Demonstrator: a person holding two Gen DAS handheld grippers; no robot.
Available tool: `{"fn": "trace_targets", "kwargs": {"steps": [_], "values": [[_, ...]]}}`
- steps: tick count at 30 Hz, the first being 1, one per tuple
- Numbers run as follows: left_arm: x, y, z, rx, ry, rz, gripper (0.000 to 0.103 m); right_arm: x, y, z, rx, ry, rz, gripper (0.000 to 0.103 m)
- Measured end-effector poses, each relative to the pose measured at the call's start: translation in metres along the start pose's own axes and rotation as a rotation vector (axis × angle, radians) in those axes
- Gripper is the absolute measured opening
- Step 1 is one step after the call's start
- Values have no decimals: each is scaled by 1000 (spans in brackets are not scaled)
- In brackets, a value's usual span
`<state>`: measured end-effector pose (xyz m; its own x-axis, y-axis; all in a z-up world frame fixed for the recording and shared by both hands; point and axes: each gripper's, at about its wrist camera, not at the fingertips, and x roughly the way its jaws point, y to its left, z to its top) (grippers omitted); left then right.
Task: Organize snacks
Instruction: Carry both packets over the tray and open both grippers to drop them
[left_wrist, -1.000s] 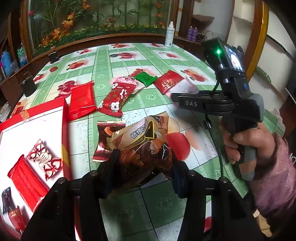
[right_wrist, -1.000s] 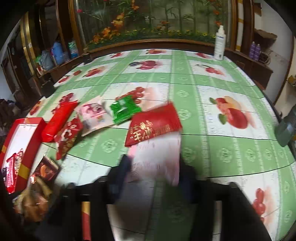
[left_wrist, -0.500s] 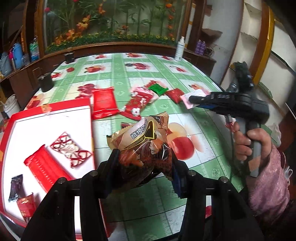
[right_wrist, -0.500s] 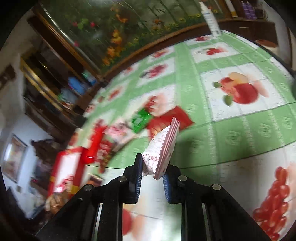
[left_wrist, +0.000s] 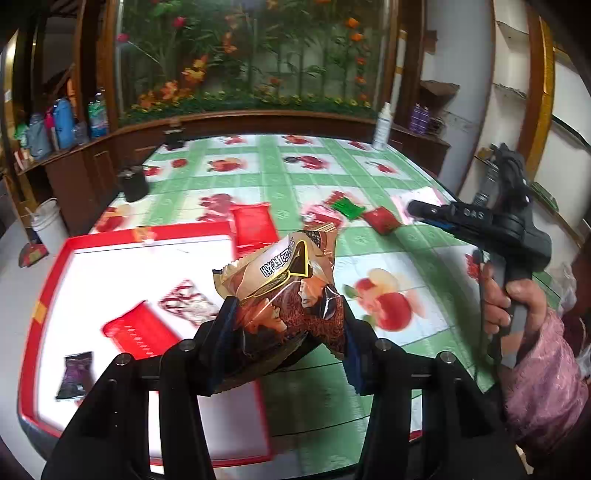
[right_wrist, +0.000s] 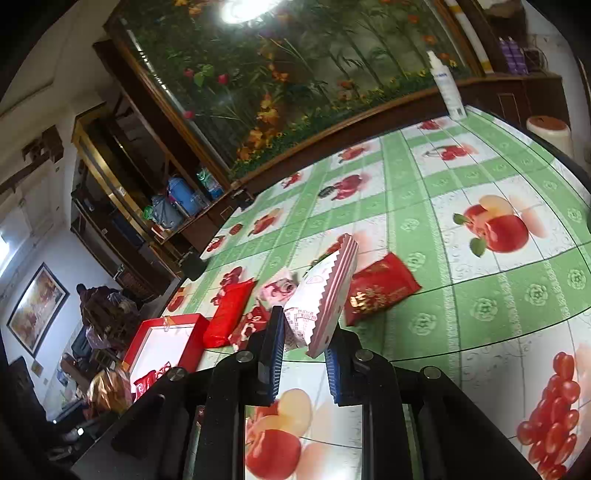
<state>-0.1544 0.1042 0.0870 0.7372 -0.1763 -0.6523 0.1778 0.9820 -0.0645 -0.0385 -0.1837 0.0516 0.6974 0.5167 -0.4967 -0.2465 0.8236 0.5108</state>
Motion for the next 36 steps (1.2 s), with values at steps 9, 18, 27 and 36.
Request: {"fn": "trace_targets", "kwargs": {"steps": [9, 18, 27, 36], "values": [[-10, 41, -13, -79, -12, 70, 49, 10, 46, -20, -125, -18, 35, 20], [-26, 83, -26, -153, -29, 151, 49, 43, 114, -47, -225, 51, 148, 20], [-31, 123, -39, -209, -22, 278, 49, 84, 195, -77, -352, 192, 294, 20], [-24, 150, -42, -256, 15, 364, 49, 121, 281, -111, -576, 329, 389, 20]]}}
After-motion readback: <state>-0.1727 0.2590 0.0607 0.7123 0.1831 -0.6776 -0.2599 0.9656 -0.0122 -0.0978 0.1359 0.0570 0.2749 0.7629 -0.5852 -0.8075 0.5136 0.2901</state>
